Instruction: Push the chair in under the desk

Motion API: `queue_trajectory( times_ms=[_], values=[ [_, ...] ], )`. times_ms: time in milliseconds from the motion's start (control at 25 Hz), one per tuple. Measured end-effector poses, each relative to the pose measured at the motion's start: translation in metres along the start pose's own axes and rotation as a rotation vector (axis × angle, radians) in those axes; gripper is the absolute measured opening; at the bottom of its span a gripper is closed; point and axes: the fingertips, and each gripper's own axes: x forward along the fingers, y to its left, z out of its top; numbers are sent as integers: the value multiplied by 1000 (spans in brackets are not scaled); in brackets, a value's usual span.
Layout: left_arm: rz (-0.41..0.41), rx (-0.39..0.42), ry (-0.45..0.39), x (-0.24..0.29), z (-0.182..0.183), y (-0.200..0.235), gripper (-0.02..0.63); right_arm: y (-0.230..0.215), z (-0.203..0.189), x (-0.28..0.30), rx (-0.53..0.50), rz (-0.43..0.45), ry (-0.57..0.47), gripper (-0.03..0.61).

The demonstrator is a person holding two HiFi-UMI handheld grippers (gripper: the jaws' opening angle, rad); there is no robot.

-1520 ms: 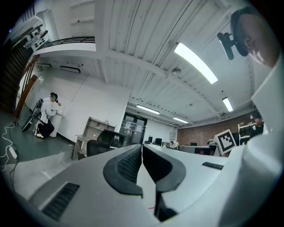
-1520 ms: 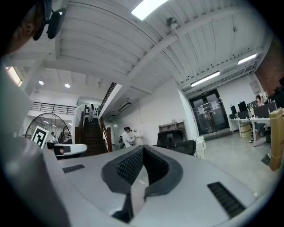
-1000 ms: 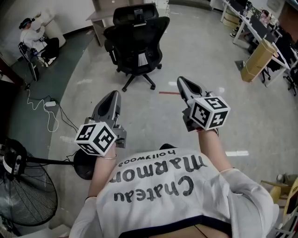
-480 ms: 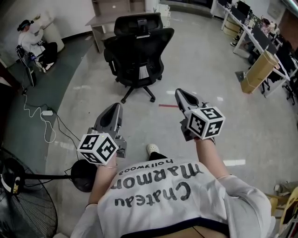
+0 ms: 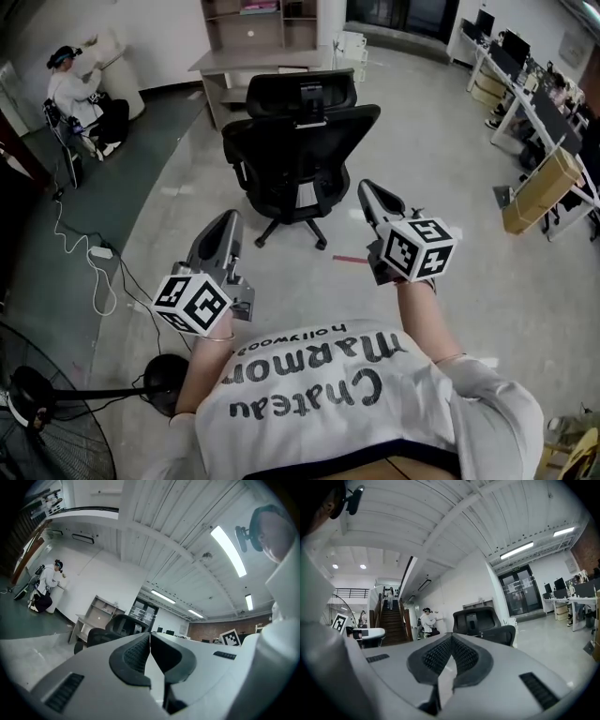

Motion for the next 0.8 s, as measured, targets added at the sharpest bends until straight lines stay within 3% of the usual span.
queue_trajectory(
  times_ms=[160,280,520,800],
  values=[
    [19,42,-16,33,4,23,18,-20,23,38,-13,22,-47,9],
    [45,73,23,45,-10,38,18,-32,21,57,-2,26,-51,10],
    [66,27,75,61,-24,70,18,-43,-16,86,44,14,38,10],
    [-4,-3,101,108,-23,105,18,-62,-19,123,55,-56,59,10]
  ],
)
